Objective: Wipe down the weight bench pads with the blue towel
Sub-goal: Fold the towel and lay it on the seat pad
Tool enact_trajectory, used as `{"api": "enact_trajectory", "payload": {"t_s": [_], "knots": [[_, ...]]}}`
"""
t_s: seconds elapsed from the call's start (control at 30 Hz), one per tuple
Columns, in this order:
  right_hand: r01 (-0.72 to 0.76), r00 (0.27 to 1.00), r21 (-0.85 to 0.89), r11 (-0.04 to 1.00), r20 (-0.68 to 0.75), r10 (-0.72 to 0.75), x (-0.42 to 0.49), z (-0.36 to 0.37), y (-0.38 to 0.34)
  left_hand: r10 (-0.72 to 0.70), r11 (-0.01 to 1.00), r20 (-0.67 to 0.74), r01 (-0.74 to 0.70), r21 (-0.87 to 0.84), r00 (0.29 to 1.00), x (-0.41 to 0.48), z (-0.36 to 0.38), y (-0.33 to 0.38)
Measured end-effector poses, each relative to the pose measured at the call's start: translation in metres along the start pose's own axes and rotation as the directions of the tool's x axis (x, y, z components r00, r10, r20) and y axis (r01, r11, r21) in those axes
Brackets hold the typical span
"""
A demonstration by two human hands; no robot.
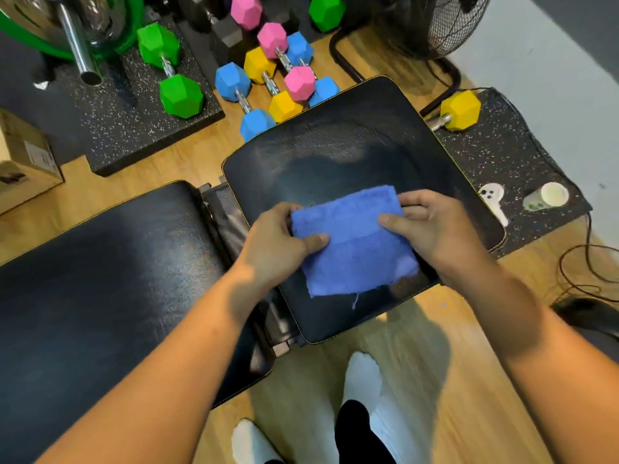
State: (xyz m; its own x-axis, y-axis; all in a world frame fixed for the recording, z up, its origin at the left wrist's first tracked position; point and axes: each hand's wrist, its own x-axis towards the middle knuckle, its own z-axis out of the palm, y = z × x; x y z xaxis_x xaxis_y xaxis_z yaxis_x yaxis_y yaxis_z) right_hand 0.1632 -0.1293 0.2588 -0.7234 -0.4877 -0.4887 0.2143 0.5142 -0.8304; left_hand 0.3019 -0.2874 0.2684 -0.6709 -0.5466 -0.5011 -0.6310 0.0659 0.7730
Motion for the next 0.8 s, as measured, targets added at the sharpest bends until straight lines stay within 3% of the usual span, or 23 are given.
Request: {"api": "enact_trajectory", "payload": {"t_s": [0.2, 0.33, 0.5, 0.6, 0.67, 0.8], "knots": [[0.093, 0.995, -0.089, 0.992, -0.017, -0.095, 0.004, -0.007, 0.011, 0.064, 0.979, -0.113, -0.084, -0.183, 0.992, -0.005, 0.012, 0.006], [0.152, 0.987, -0.178, 0.972, -0.032, -0.160, 0.003, -0.010, 0.016, 0.030, 0.980, -0.103, -0.050, -0.190, 0.994, -0.013, 0.035, 0.000], [0.165, 0.985, -0.074, 0.984, -0.039, -0.168, -0.005, -0.011, 0.020, -0.021, 0.958, -0.148, -0.023, -0.286, 0.989, -0.019, 0.041, -0.010], [0.102, 0.995, 0.128, 0.987, -0.001, -0.102, -0.017, -0.014, 0.021, 0.017, 0.911, -0.110, -0.061, -0.408, 0.994, -0.031, 0.035, -0.009], [0.102, 0.993, 0.145, 0.984, 0.038, -0.108, -0.023, -0.016, 0.021, 0.083, 0.929, -0.068, -0.101, -0.355, 0.994, -0.039, 0.030, -0.008], [0.157, 0.980, -0.008, 0.988, 0.127, -0.155, -0.037, -0.028, 0.018, 0.147, 0.986, 0.040, -0.150, 0.069, 0.988, -0.042, 0.016, -0.007]]}}
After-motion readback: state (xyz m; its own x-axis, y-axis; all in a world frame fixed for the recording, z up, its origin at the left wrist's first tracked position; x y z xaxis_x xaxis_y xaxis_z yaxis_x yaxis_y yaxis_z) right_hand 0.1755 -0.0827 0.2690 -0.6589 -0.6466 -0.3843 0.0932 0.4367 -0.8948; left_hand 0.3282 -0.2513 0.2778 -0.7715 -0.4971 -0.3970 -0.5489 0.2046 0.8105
